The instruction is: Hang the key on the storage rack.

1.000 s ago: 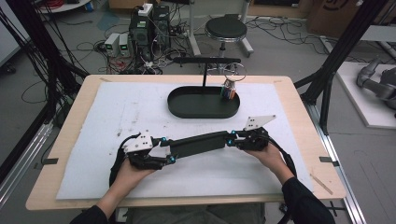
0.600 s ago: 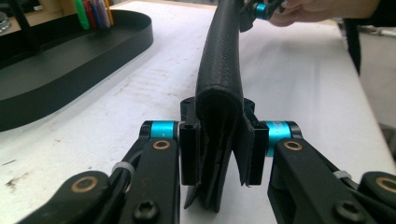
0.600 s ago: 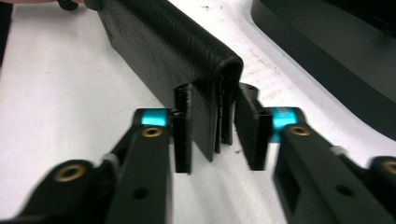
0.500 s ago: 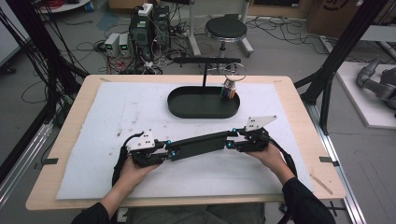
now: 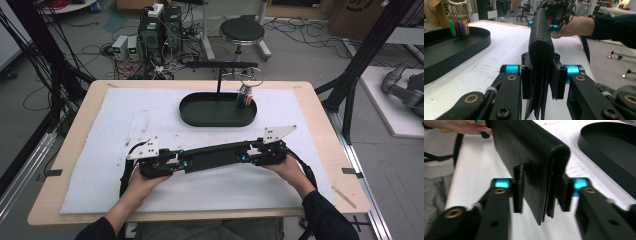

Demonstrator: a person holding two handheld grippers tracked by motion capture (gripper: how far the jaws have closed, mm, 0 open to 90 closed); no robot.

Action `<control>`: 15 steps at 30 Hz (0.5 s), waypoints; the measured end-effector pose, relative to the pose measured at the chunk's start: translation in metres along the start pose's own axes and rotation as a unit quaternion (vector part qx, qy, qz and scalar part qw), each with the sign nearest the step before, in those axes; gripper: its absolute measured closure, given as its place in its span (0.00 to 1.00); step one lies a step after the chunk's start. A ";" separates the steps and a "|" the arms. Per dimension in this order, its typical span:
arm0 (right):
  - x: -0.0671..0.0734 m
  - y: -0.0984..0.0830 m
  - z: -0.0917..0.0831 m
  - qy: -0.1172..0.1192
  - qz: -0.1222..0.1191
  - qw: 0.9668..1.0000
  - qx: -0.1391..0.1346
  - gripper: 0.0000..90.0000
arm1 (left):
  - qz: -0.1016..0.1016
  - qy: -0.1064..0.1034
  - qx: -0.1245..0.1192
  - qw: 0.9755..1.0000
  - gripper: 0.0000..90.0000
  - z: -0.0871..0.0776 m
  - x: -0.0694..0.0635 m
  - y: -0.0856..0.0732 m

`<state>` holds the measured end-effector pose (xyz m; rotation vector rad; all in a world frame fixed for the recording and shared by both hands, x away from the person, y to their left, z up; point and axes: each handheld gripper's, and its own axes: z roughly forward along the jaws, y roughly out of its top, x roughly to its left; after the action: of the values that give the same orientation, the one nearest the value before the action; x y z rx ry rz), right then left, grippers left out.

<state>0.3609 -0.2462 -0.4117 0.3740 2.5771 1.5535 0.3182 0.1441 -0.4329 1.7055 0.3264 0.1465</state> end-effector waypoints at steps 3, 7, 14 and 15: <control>-0.001 0.000 -0.003 0.023 0.012 1.000 -0.008 0.81 | 0.004 0.005 -0.004 1.000 0.81 -0.001 -0.001 0.001; 0.000 0.003 -0.006 0.034 0.005 0.999 -0.023 0.85 | -0.018 0.019 -0.007 1.000 0.62 0.000 0.002 0.002; 0.002 0.006 -0.010 0.046 0.006 0.998 -0.047 0.86 | -0.002 0.027 0.000 1.000 0.58 0.004 0.001 0.003; 0.002 0.006 -0.011 0.049 0.008 0.997 -0.052 0.86 | -0.002 0.027 0.001 1.000 0.58 0.005 0.002 0.003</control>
<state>0.3576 -0.2526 -0.4009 0.3167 2.5552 1.7453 0.3215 0.1399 -0.4307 1.7055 0.3701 0.1890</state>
